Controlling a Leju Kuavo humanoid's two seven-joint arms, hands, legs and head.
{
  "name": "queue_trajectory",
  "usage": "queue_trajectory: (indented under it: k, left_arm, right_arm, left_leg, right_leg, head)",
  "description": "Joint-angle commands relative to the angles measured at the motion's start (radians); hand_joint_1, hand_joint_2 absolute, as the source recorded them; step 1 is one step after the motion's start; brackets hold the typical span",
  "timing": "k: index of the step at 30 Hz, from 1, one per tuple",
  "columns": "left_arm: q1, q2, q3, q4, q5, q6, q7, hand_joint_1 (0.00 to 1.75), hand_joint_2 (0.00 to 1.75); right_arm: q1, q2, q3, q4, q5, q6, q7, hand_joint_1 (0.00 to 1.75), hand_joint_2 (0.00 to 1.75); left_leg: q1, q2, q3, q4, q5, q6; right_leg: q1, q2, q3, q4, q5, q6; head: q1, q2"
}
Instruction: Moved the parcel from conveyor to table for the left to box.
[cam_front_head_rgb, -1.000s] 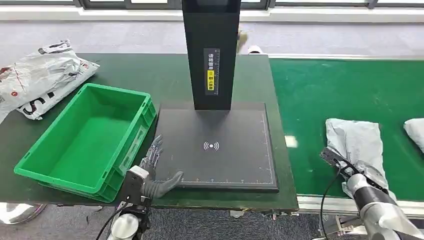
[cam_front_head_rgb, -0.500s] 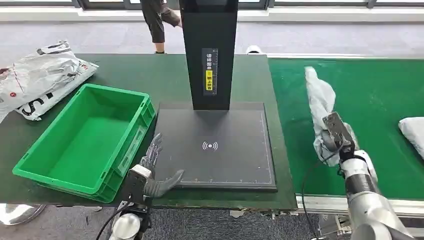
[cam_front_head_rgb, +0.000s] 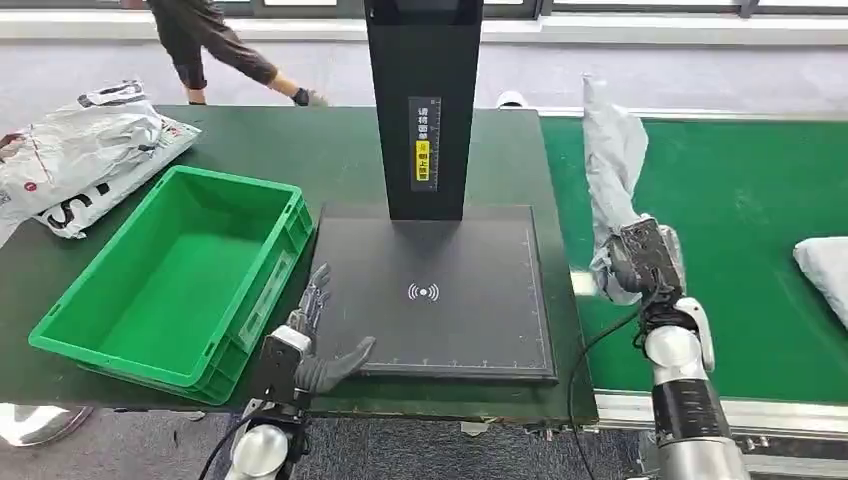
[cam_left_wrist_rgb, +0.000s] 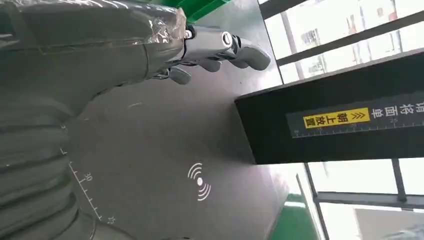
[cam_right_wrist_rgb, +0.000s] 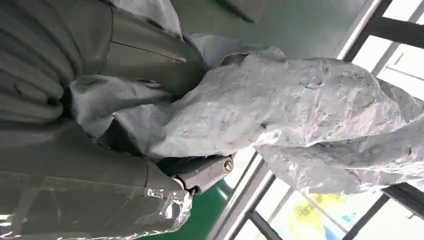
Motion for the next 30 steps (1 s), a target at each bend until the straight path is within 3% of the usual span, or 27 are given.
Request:
queue_trajectory:
  k: [1,3,8,16,21,30]
  left_arm:
    - [-0.062,-0.005,0.033,0.088,-0.007,-0.012,0.005,0.00,1.75]
    - [-0.061,-0.004,0.034,0.089,-0.007,-0.012,0.005,0.00,1.75]
    - [-0.061,-0.005,0.023,0.093,-0.010,-0.024,0.003,0.00,1.75]
    - [-0.067,0.002,-0.005,0.099,-0.001,-0.034,0.012,0.00,1.75]
    - [-0.071,0.008,-0.014,0.110,0.016,-0.022,0.014,0.00,1.75]
    - [-0.063,0.011,-0.013,0.102,0.030,-0.009,0.014,0.00,1.75]
  right_arm:
    - [-0.014,0.053,0.132,-0.043,0.018,0.015,0.017,1.75,1.75]
    - [-0.013,0.050,0.131,-0.043,0.017,0.016,0.016,1.75,1.75]
    - [0.006,0.081,0.300,-0.015,0.066,0.035,0.030,1.75,1.75]
    - [-0.041,0.127,0.546,0.204,0.070,0.028,0.050,1.75,1.75]
    - [-0.060,0.147,0.616,0.297,0.039,0.051,0.037,1.75,1.75]
    - [-0.054,0.156,0.671,0.310,0.021,0.080,0.030,1.75,1.75]
  left_leg:
    - [0.001,0.005,0.002,-0.001,0.000,-0.001]
    - [0.001,0.004,0.002,-0.001,0.000,-0.001]
    - [0.002,0.006,0.006,-0.003,0.000,-0.002]
    - [0.002,0.009,0.006,-0.003,-0.001,-0.002]
    - [0.002,0.008,0.005,-0.003,0.000,-0.001]
    - [0.002,0.007,0.005,-0.003,0.000,-0.001]
  right_leg:
    - [0.001,0.004,0.000,-0.001,0.001,-0.001]
    - [0.001,0.004,0.001,-0.001,0.001,-0.001]
    - [0.002,0.005,0.004,-0.004,0.001,-0.002]
    - [0.002,0.009,0.003,-0.003,0.001,-0.002]
    - [0.002,0.008,0.002,-0.002,0.001,-0.002]
    - [0.002,0.006,0.003,-0.002,0.000,-0.001]
  head:
    - [0.000,0.000]
    - [0.000,0.000]
    - [0.000,0.000]
    - [0.000,0.000]
    - [0.000,0.000]
    - [0.000,0.000]
